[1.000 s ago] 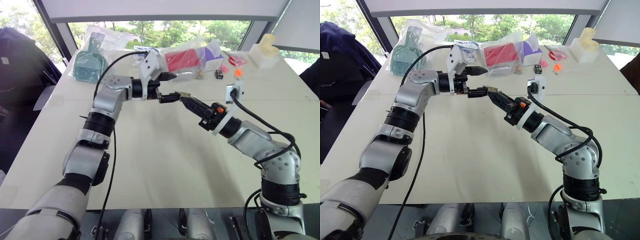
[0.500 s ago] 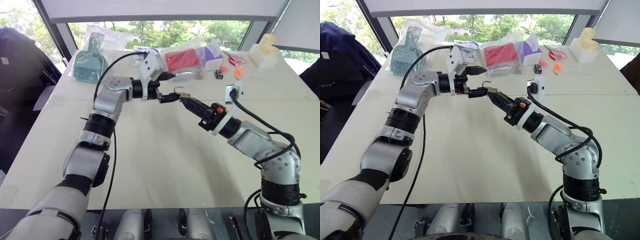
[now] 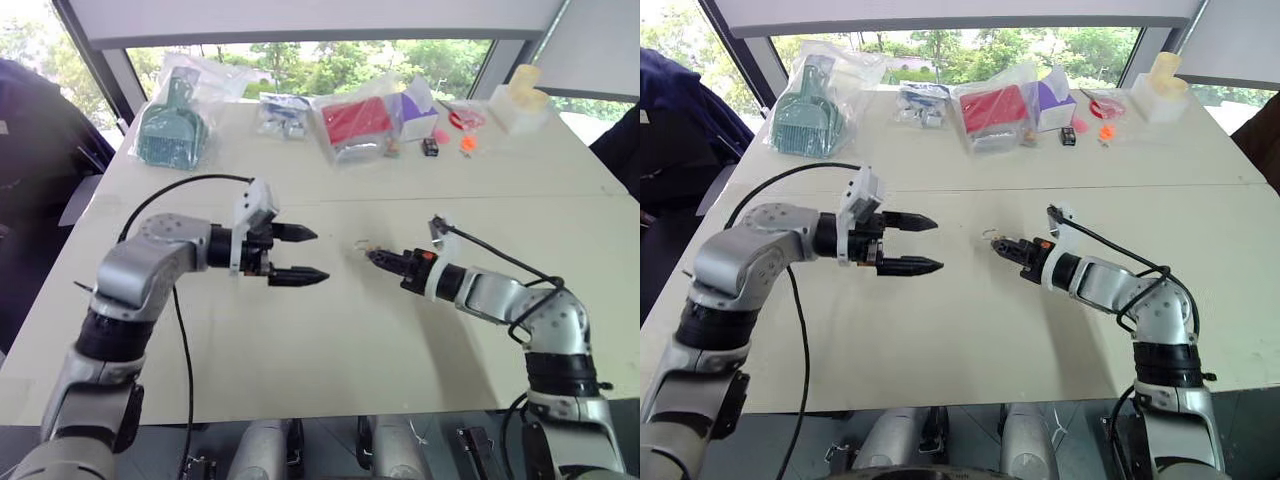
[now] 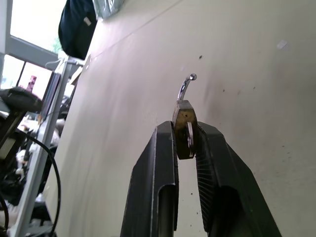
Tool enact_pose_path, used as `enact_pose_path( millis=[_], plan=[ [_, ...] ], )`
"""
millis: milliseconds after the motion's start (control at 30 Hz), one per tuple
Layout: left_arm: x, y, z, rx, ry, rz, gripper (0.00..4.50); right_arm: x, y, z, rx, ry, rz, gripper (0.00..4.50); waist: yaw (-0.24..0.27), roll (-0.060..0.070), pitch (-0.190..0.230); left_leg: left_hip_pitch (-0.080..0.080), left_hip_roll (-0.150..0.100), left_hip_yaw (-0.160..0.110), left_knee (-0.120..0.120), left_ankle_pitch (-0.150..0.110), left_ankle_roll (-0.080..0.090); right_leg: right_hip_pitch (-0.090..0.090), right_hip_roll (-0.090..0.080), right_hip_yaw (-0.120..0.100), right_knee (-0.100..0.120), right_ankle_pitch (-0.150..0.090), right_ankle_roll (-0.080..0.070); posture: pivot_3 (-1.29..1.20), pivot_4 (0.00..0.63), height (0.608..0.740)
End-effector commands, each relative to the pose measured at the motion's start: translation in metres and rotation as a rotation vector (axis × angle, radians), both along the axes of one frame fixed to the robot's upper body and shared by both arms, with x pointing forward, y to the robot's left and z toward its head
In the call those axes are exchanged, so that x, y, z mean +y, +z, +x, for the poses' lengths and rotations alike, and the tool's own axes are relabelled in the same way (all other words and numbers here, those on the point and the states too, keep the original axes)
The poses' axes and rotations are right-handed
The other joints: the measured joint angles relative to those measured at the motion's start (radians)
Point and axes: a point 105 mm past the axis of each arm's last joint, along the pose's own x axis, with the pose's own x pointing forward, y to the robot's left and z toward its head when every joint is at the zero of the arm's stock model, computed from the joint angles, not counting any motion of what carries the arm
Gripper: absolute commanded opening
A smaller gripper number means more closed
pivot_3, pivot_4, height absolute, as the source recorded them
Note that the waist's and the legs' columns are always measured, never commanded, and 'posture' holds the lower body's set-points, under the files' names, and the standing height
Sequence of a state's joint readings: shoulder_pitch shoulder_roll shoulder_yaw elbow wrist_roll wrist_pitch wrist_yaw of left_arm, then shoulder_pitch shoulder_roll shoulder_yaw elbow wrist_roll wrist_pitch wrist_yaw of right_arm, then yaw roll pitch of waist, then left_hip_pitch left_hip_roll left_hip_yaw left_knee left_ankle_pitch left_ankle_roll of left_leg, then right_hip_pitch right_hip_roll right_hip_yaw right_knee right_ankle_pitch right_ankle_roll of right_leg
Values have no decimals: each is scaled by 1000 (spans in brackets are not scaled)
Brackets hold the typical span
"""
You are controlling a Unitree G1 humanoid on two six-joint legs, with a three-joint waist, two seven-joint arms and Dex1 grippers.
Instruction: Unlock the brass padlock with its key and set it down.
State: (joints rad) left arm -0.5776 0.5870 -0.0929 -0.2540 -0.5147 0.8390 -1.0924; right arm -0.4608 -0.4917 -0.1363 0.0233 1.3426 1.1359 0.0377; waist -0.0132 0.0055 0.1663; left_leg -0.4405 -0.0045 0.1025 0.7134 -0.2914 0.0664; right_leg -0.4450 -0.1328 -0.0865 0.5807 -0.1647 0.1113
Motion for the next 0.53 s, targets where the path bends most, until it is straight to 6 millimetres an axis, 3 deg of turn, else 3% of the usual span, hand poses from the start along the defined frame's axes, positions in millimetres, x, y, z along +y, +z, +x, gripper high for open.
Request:
enact_pose_path(
  millis=[33,300,433,533],
  plan=[
    [1,4,0,-35,53,-22,4493,-5,-8,7,24,33,-59,556,3,0,0,0,0,0,0,0,0,0,0,0,0,0,0,0,150,735],
    [2,-4,5,-30,98,-35,4500,-33,-21,8,-15,86,-305,4478,7,0,0,1,0,0,0,0,0,2,1,0,0,1,1,0,150,735],
    [9,-6,8,-23,130,-34,4500,-76,1,-4,-164,34,-497,4478,35,0,0,1,-2,-1,1,0,0,2,-1,0,-1,0,0,0,150,735],
    [13,-9,10,-10,156,-35,4500,-90,23,-24,-307,39,-588,4478,44,0,0,-1,-2,0,1,0,0,1,-1,0,-2,0,0,0,150,735]
  ],
)
